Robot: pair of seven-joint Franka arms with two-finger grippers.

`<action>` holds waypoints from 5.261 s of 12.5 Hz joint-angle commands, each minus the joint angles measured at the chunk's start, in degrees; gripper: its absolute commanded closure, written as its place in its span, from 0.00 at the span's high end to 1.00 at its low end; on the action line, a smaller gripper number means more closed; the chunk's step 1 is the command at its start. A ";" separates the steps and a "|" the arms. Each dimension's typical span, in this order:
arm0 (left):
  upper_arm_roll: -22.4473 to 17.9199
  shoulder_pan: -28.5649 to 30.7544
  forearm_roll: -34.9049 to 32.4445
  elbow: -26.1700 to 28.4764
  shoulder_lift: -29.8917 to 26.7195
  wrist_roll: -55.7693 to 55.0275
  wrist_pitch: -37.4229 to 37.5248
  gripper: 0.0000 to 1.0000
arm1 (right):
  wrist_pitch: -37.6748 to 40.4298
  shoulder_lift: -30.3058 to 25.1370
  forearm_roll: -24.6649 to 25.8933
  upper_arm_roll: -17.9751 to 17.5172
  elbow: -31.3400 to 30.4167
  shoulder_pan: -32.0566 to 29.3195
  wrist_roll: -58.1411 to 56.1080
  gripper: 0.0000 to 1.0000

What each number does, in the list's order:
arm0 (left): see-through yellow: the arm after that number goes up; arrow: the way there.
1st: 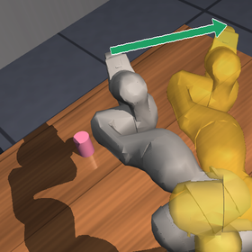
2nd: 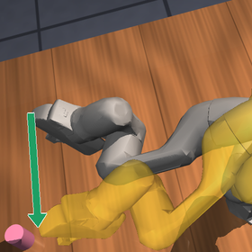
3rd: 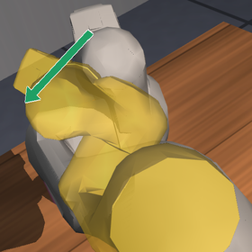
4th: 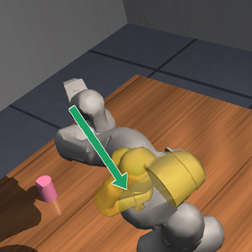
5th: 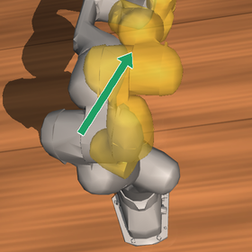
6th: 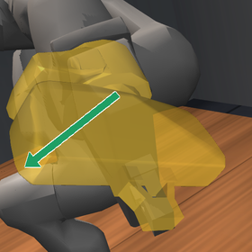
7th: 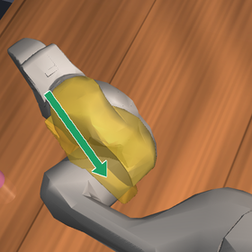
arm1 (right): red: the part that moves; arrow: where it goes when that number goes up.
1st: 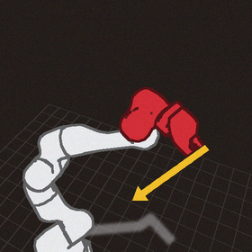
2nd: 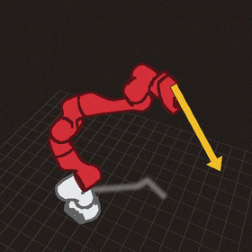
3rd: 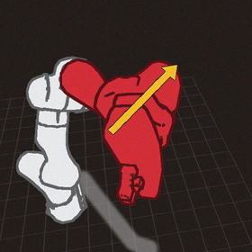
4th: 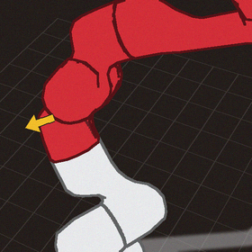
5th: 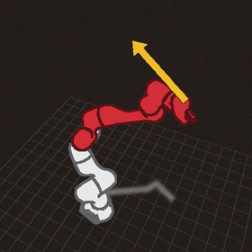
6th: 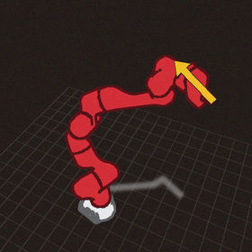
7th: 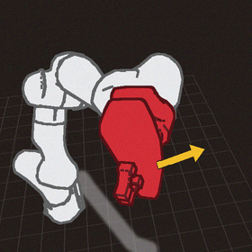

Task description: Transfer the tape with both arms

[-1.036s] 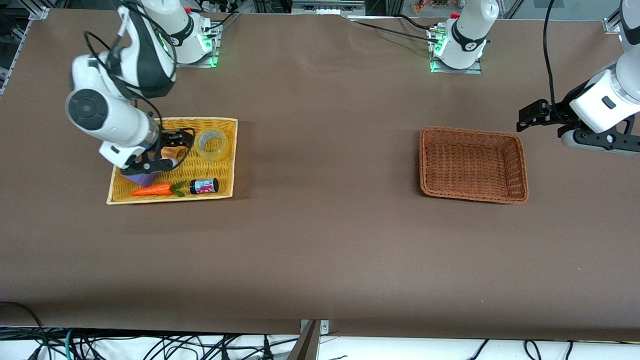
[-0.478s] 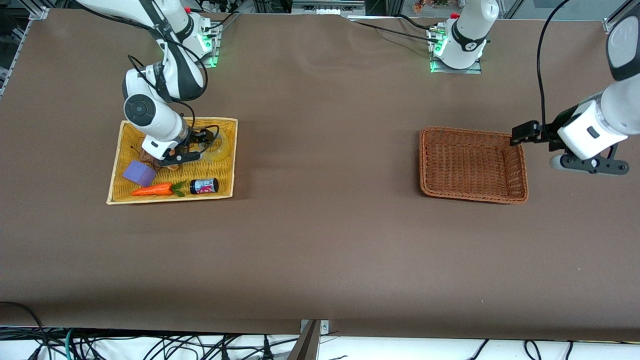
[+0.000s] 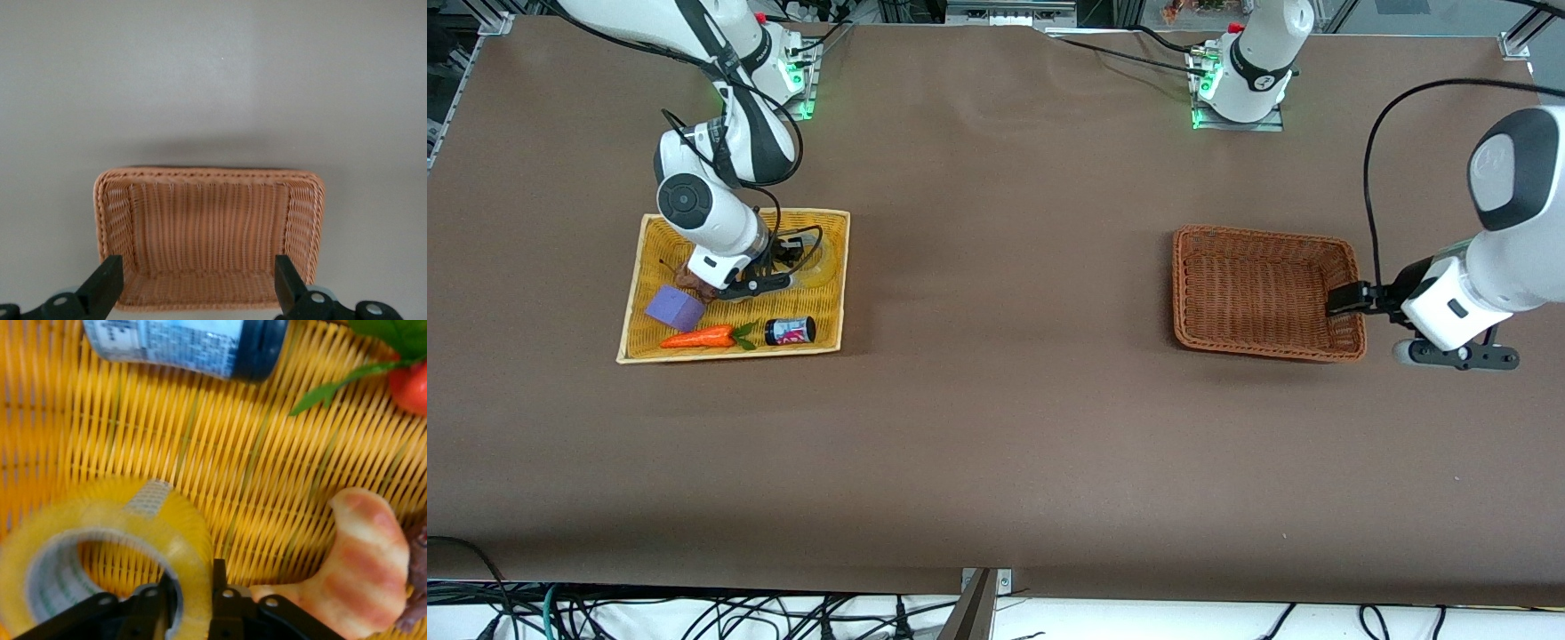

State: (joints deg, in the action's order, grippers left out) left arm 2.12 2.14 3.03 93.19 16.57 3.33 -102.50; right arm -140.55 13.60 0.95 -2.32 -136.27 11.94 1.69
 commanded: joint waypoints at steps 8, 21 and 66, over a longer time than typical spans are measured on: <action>0.96 -4.86 -0.74 18.08 -0.32 -9.31 -19.93 1.00 | 31.09 1.67 -12.51 -2.16 27.64 10.26 16.10 0.00; 10.87 -5.12 -1.09 19.13 1.53 -22.46 -22.82 1.00 | 10.51 23.07 -13.43 1.76 47.33 30.69 59.06 1.00; 7.03 7.97 -19.82 42.60 -6.91 15.38 -41.97 0.00 | 48.00 -14.48 0.55 1.70 41.35 -8.87 4.20 1.00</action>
State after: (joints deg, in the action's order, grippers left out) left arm 9.43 9.99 -15.69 132.46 11.65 17.08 -140.79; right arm -92.93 0.68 0.90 0.09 -93.75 3.75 5.87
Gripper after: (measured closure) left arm 0.780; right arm 0.000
